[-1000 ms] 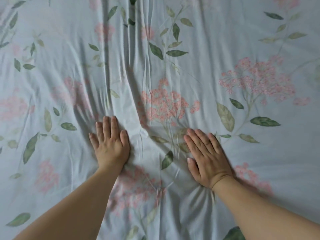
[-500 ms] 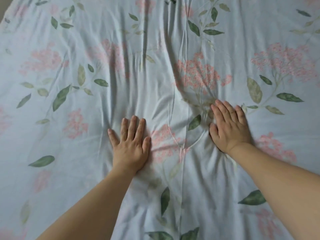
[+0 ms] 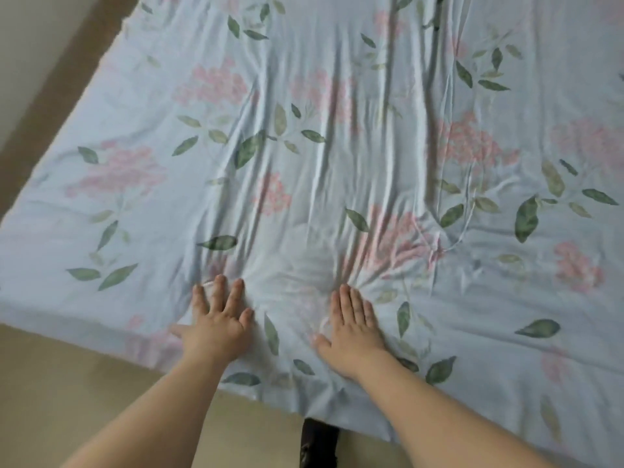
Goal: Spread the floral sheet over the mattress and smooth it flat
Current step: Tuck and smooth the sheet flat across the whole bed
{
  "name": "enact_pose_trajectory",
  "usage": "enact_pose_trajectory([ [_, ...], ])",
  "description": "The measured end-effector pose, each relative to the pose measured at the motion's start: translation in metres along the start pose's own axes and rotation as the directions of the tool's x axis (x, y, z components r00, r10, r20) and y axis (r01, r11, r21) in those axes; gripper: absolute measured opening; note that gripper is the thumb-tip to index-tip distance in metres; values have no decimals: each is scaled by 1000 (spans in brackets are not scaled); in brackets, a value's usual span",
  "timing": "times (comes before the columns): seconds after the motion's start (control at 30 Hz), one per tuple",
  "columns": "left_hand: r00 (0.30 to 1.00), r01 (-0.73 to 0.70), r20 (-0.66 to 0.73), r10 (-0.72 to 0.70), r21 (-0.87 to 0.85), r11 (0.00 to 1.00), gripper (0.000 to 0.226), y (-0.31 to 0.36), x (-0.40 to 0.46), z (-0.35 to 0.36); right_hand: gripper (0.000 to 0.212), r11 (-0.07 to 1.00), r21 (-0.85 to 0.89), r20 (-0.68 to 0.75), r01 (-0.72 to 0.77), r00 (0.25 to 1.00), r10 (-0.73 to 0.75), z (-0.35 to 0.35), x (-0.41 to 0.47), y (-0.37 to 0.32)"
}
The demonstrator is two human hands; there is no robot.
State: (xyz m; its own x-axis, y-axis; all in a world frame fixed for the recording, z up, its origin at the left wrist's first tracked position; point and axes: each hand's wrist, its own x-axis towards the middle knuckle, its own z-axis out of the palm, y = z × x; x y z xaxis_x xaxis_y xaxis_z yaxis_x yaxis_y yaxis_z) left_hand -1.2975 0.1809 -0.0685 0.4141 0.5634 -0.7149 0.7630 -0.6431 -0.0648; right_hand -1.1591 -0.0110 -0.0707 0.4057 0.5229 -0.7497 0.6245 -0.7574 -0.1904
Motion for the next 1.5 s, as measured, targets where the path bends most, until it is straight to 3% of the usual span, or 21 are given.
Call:
enact_pose_trajectory([
  [0.13,999,38,36,-38,10,999,65,-47,-35,-7,69,996,60,-92,69,994,-63,-25,-18,1],
  [0.27,998,-49,-37,53,110,993,59,-51,-58,-25,64,973,114,-217,-202,950,222,-51,-13,27],
  [0.4,977,-194,-63,205,152,969,60,-47,-39,-29,62,844,305,-28,-441,882,470,-44,-5,24],
  [0.53,931,-350,-54,361,152,924,56,-55,-15,-16,63,808,281,56,-518,849,525,-10,12,-38],
  [0.6,921,-377,-30,389,185,907,55,-80,-9,-15,63,849,247,19,-468,878,478,2,16,-82],
  [0.7,949,-315,65,308,219,923,57,-151,-9,-26,70,935,157,59,-319,948,313,14,5,-166],
  [0.8,961,-222,215,176,210,952,56,-220,-29,-71,74,975,181,246,-127,966,81,-3,-23,-245],
  [0.87,965,-188,213,151,167,968,53,-251,-50,-114,66,970,240,310,-44,950,-34,-33,-47,-288],
  [1.1,984,-176,17,178,-75,981,49,-327,-149,-269,54,940,334,67,-65,997,45,-177,-164,-391],
  [1.3,978,-207,-87,192,-232,950,49,-363,-197,-338,58,947,313,36,-78,997,70,-241,-209,-450],
  [1.5,955,-290,-122,269,-215,932,47,-419,-179,-407,56,946,311,63,-87,995,71,-286,-204,-528],
])
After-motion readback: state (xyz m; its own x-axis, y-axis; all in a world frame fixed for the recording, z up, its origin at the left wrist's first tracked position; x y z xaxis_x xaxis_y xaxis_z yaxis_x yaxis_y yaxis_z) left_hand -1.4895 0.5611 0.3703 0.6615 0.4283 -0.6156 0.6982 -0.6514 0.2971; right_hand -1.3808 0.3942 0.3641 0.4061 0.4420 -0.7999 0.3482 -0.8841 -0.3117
